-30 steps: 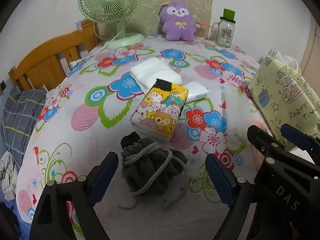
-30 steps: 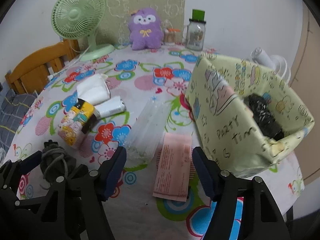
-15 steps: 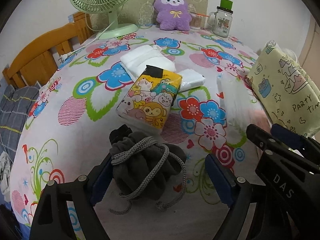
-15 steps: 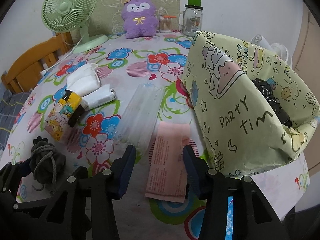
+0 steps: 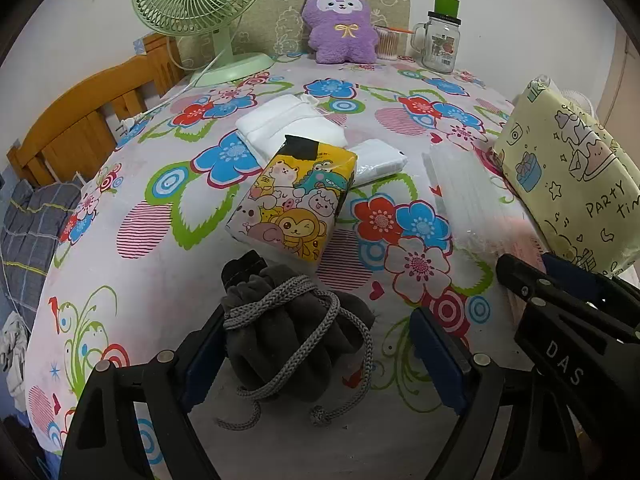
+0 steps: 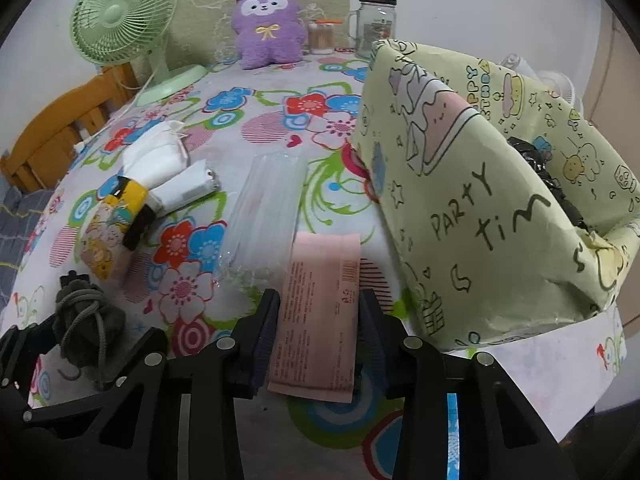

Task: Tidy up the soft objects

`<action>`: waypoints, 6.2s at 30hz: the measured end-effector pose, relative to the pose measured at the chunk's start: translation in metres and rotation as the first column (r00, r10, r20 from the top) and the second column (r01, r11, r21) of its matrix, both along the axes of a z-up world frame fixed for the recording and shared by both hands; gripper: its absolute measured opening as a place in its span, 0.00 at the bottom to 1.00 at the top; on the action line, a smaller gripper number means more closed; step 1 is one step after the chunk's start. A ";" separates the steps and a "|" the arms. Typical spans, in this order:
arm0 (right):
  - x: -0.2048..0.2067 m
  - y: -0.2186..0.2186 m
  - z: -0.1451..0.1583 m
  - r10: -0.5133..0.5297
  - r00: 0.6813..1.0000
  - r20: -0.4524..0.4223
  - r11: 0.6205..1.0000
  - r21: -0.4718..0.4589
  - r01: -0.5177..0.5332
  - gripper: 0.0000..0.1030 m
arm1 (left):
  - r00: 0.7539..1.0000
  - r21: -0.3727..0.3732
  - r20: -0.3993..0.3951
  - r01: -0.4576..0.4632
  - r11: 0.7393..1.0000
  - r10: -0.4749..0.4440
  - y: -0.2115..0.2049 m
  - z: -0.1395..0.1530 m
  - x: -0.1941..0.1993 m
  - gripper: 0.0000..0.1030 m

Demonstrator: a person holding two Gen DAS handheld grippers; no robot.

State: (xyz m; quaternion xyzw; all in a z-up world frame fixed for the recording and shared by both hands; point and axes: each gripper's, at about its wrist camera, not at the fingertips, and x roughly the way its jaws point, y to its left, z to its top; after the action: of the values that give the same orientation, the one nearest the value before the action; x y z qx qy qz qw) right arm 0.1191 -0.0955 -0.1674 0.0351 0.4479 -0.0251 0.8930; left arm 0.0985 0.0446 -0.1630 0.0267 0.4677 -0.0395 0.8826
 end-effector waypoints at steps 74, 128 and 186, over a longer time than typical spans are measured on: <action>-0.045 -0.011 0.136 0.073 0.974 0.214 0.997 -0.005 -0.073 0.42 | 0.977 -0.002 0.205 0.062 0.998 -0.060 -0.043 0.122 -0.035 0.54; 0.023 -0.148 0.120 -0.044 0.989 0.144 0.999 -0.010 0.046 0.42 | 0.966 0.003 0.150 0.213 0.977 -0.211 -0.183 0.115 0.042 0.54; -0.018 -0.158 0.125 -0.107 0.978 0.180 0.994 0.015 0.106 0.80 | 0.955 0.042 0.159 0.247 0.968 -0.251 -0.202 0.120 0.009 0.86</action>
State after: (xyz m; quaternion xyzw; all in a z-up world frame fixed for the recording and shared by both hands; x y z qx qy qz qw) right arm 0.1014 -0.2532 -0.0422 0.0635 0.3628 -0.0686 0.9272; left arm 0.1079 -0.1575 -0.0426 0.0980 0.3870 -0.1431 0.9056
